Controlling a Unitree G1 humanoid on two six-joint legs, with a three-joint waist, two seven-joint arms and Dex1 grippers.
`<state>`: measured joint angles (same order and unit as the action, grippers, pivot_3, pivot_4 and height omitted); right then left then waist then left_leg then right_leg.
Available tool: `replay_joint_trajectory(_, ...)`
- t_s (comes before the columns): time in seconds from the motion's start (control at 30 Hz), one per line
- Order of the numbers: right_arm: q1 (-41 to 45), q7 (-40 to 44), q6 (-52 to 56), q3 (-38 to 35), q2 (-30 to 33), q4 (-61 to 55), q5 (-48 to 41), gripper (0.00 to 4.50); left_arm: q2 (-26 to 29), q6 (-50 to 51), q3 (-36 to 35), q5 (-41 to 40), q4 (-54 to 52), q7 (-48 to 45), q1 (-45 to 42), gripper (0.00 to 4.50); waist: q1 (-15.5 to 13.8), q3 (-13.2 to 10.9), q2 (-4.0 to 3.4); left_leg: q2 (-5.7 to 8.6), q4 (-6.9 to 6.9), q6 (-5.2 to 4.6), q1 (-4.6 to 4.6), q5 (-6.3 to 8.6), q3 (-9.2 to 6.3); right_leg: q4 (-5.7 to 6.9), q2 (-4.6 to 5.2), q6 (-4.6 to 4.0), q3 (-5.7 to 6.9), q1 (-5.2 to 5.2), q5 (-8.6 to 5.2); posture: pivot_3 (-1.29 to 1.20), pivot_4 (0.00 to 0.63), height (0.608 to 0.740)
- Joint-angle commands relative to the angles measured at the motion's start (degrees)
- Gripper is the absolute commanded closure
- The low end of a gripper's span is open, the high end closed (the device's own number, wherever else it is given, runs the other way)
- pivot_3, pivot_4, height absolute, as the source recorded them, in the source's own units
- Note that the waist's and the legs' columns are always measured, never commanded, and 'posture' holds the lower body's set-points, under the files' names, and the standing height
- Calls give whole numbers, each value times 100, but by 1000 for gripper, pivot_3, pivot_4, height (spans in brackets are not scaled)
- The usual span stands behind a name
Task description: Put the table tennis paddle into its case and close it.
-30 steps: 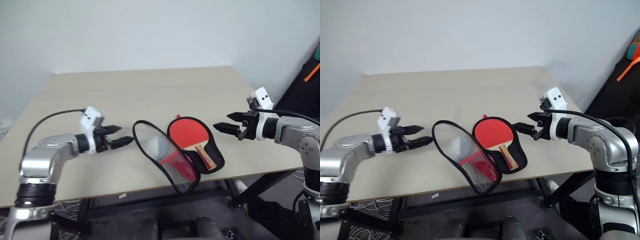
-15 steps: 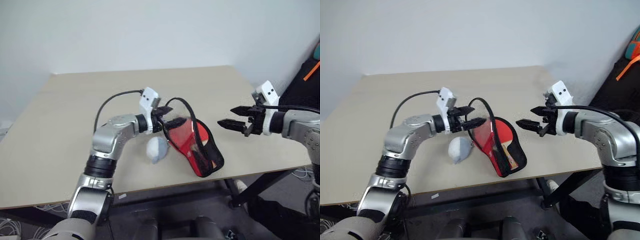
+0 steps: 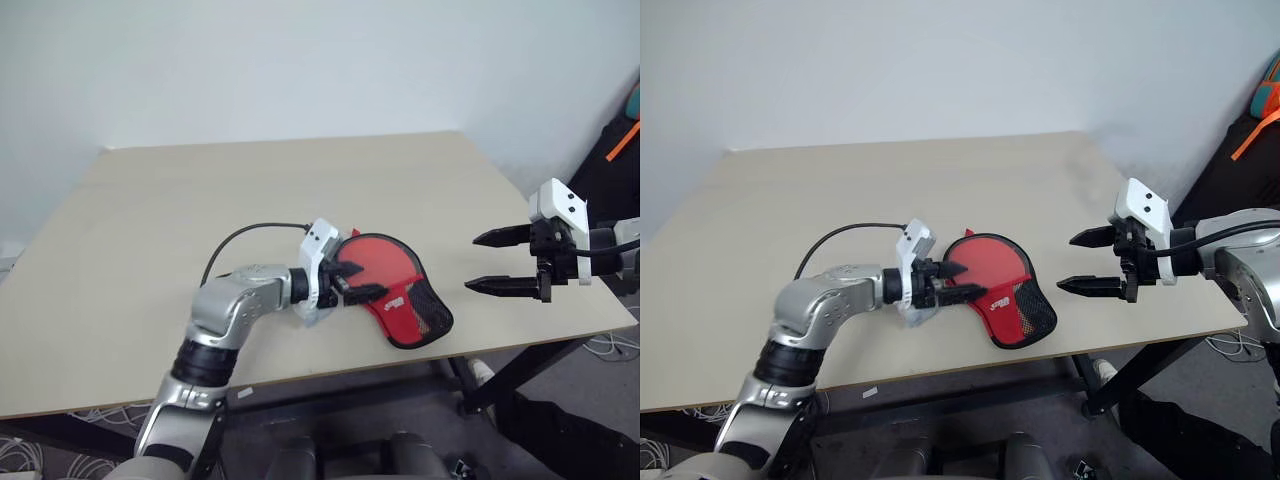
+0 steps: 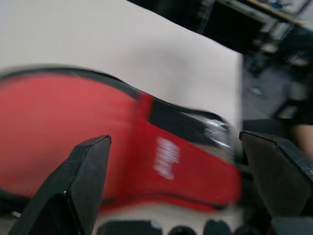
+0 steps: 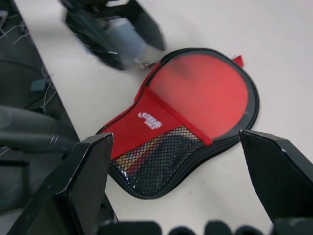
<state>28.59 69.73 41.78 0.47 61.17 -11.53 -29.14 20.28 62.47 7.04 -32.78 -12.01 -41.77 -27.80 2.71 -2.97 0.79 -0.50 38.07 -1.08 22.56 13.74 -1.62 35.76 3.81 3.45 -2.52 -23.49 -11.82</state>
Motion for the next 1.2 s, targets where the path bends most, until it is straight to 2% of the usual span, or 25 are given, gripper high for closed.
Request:
replay_joint_trajectory(0.03,87,-180,-29,-34,-166,-116,28,56,71,761,-289,-552,-672,173,439,0,-6,0,0,0,-1,0,-2,0,-1,0,0,0,1,2,0,0,0,740)
replay_joint_trajectory(0.2,-124,-400,110,-28,-362,-374,-57,56,-424,1201,-421,-672,-629,800,702,0,-123,-1,6,5,20,-1,3,-1,-9,2,2,-3,6,12,-1,0,0,740)
replay_joint_trajectory(0.43,-176,-652,360,-60,-555,-615,-170,56,-1057,1274,-336,-614,-112,1317,571,0,-153,-1,5,8,24,-1,2,0,-9,2,1,-7,4,15,-3,0,0,740)
replay_joint_trajectory(1.0,-186,-1093,697,-129,-728,-923,-415,56,-1802,1261,58,-387,1083,1673,178,0,-165,1,3,13,25,-1,1,-1,-10,0,3,-13,4,20,-6,0,0,740)
replay_joint_trajectory(1.2,-221,-1202,759,-141,-798,-1014,-471,56,-2114,1090,-64,-290,1586,1743,9,0,-181,1,3,14,25,-1,1,-1,-12,0,3,-13,4,22,-6,0,0,740)
